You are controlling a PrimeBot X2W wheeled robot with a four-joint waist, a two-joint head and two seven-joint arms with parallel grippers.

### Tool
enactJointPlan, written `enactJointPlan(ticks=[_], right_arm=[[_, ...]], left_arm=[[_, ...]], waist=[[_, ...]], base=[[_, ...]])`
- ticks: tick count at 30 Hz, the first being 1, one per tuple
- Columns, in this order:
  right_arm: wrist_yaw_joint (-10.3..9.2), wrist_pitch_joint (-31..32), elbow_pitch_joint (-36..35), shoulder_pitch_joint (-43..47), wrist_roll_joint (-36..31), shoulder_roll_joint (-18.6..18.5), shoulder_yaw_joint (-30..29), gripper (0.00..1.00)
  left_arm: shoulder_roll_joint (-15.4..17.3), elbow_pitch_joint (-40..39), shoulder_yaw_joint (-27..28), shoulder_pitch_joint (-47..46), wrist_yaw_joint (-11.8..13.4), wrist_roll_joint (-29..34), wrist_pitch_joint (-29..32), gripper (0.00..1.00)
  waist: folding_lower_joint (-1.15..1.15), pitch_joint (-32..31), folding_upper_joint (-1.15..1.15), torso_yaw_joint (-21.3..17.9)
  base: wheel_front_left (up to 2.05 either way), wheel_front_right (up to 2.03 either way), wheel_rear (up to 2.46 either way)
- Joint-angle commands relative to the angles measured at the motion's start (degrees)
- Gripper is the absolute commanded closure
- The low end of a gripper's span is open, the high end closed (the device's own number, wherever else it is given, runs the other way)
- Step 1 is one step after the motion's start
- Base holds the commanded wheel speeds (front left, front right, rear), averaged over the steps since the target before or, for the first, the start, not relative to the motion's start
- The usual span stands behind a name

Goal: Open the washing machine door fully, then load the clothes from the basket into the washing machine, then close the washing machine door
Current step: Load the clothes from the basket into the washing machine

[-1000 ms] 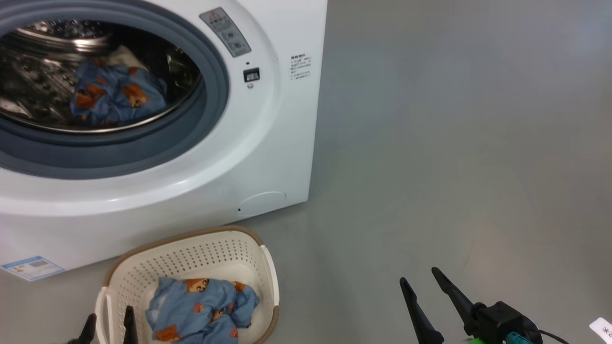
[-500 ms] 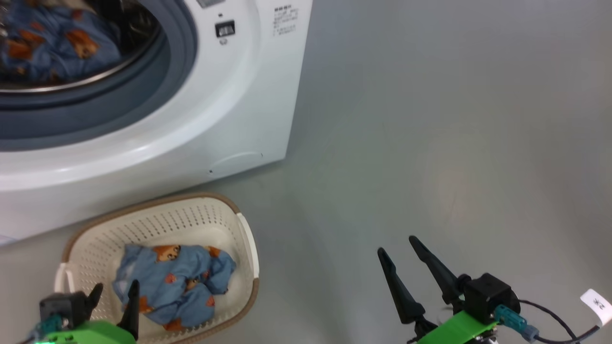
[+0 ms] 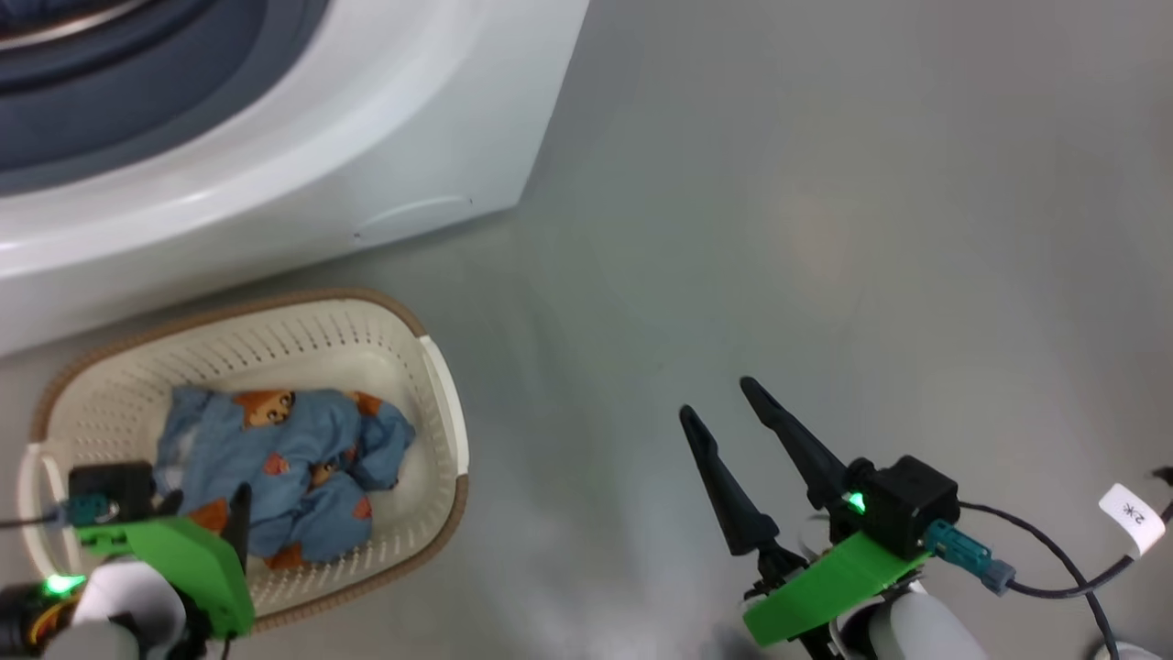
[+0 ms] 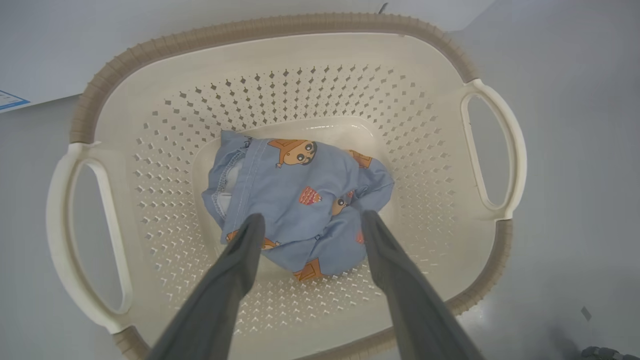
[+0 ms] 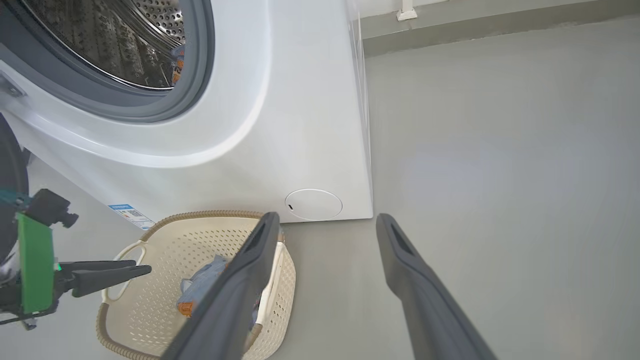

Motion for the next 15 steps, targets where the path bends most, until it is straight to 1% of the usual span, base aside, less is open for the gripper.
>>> enactJointPlan(ticks=[1,6,15], right_arm=[[0.09,-0.69,-1.59,-1.46,0.55,-0.11,2.12,0.0],[0.09,-0.69,-1.77,-2.86,0.96,-0.11,2.89,0.0],[0.09,-0.69,-2.22,-4.71,2.07,-0.11,4.41,0.0]], left_arm=[[2.19,2.35,2.07,-3.41,0.67,-0.84,0.72,0.0],[2.57,6.52,1.72,-7.24,1.49,-0.66,1.46,0.0],[3.11,11.59,0.55,-12.48,3.25,0.3,2.68,0.0]], waist=[[0.0,4.3,0.0,-0.6],[0.0,6.51,0.0,-0.95],[0.0,9.85,0.0,-1.89]], base=[[0.0,0.0,0.0],[0.0,0.0,0.0],[0.0,0.0,0.0]])
